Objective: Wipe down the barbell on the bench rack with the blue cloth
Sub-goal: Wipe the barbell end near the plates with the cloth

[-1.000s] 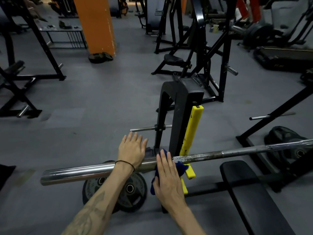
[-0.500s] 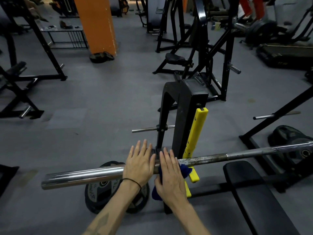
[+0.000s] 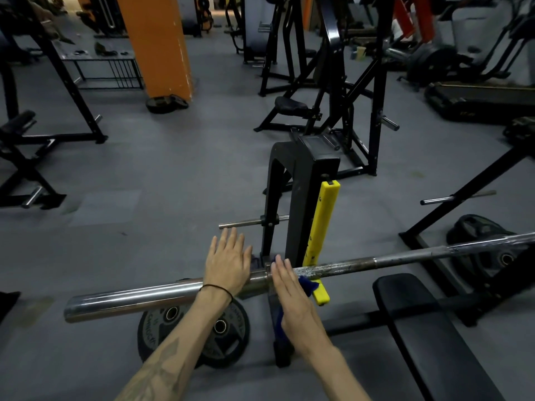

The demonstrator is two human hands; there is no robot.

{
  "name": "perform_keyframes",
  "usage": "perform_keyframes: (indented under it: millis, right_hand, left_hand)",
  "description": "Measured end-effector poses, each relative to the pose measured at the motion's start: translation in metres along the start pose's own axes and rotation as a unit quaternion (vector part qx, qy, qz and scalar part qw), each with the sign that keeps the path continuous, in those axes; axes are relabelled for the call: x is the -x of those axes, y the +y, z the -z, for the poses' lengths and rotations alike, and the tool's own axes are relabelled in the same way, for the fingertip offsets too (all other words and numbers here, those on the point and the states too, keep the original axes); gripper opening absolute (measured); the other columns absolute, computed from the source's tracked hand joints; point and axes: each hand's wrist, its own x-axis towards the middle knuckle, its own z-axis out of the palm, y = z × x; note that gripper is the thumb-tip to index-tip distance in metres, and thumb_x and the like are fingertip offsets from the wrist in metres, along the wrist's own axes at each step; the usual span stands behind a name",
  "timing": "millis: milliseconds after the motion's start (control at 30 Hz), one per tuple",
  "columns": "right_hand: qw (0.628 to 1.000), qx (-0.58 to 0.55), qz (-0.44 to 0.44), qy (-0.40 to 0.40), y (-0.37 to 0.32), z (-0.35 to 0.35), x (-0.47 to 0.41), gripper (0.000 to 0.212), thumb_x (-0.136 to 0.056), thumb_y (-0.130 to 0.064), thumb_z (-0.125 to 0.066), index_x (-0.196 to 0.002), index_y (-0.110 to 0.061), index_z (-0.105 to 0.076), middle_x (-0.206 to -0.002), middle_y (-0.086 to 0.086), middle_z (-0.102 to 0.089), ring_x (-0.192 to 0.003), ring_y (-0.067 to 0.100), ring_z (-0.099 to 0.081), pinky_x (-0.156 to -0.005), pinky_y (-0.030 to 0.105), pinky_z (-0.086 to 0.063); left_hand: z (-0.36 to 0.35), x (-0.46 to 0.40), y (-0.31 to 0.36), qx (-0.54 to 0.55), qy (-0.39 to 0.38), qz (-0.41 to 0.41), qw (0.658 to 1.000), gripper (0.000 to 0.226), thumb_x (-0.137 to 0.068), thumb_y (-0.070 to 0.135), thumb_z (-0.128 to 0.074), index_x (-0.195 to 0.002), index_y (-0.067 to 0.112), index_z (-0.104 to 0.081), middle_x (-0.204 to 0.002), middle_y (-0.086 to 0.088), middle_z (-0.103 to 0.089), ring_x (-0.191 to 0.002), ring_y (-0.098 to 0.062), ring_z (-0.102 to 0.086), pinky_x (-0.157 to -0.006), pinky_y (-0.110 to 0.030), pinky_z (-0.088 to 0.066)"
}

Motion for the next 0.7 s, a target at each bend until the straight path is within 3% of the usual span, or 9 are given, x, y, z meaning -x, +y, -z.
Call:
perform_keyframes:
  millis: [100,233,367,433,533,600,700]
  right_hand:
    - [0.995,-0.033,-0.059,0.07,0.007,0.01,0.0,0.112,-0.069,0.037,-0.042,-0.164,-0.016,-0.014,-0.174,-0.008,-0.003,-0.16,0.013,-0.006,-0.126,0.023,-0.016]
    - [0.989,-0.029,-0.066,0.126,0.009,0.023,-0.007,0.104,-0.074,0.034,-0.05,-0.163,-0.013,-0.023,-0.172,-0.002,-0.019,-0.157,0.016,-0.022,-0.123,0.034,-0.03]
    - [0.989,0.0,-0.01,0.144,0.001,0.025,-0.015,0.088,-0.081,0.021,-0.046,-0.162,-0.008,-0.026,-0.169,0.009,-0.028,-0.155,0.022,-0.03,-0.121,0.023,-0.029]
    - [0.989,-0.018,-0.038,0.145,0.008,0.018,-0.016,0.082,-0.086,0.017,-0.055,-0.16,-0.008,-0.03,-0.168,0.007,-0.03,-0.15,0.022,-0.038,-0.115,0.031,-0.043]
    - [0.989,-0.004,-0.078,0.126,0.026,0.005,-0.007,0.074,-0.08,0.009,-0.08,-0.146,-0.007,-0.052,-0.154,0.006,-0.046,-0.139,0.025,-0.047,-0.106,0.051,-0.053]
    - [0.99,0.073,-0.043,0.109,0.036,0.001,0.003,0.077,-0.071,0.005,-0.088,-0.142,-0.006,-0.058,-0.148,0.01,-0.052,-0.136,0.028,-0.048,-0.108,0.052,-0.051]
    - [0.983,0.158,0.005,0.096,0.04,-0.003,0.014,0.091,-0.073,0.006,-0.078,-0.155,-0.008,-0.041,-0.16,0.014,-0.042,-0.15,0.031,-0.033,-0.122,0.049,-0.032]
  left_hand:
    - [-0.007,0.017,0.005,0.016,0.018,-0.012,1.0,0.08,-0.097,0.053,0.002,-0.152,0.013,-0.038,-0.162,-0.007,-0.029,-0.153,-0.022,-0.019,-0.125,-0.041,-0.008]
    - [-0.014,0.028,0.013,0.023,0.008,-0.018,1.0,0.076,-0.099,0.055,-0.001,-0.152,0.015,-0.038,-0.162,-0.006,-0.03,-0.153,-0.02,-0.019,-0.126,-0.042,-0.011]
    - [-0.019,0.031,0.018,0.013,0.018,-0.011,1.0,0.069,-0.103,0.053,-0.01,-0.146,0.014,-0.047,-0.155,-0.006,-0.043,-0.148,-0.021,-0.033,-0.123,-0.044,-0.024]
    - [-0.021,0.033,0.018,0.01,0.026,-0.014,0.999,0.065,-0.104,0.051,-0.016,-0.143,0.014,-0.052,-0.151,-0.006,-0.048,-0.145,-0.021,-0.038,-0.121,-0.044,-0.028]
    - [-0.021,0.034,0.016,0.01,0.036,-0.015,0.999,0.062,-0.105,0.049,-0.02,-0.139,0.014,-0.057,-0.148,-0.006,-0.053,-0.143,-0.021,-0.042,-0.12,-0.044,-0.03]
    - [-0.02,0.034,0.019,0.024,0.039,-0.01,0.999,0.062,-0.105,0.049,-0.018,-0.141,0.014,-0.055,-0.15,-0.005,-0.051,-0.144,-0.02,-0.039,-0.121,-0.043,-0.027]
    - [-0.019,0.033,0.028,0.055,0.048,-0.007,0.997,0.063,-0.105,0.05,-0.018,-0.141,0.013,-0.054,-0.151,-0.006,-0.049,-0.145,-0.02,-0.038,-0.122,-0.043,-0.026]
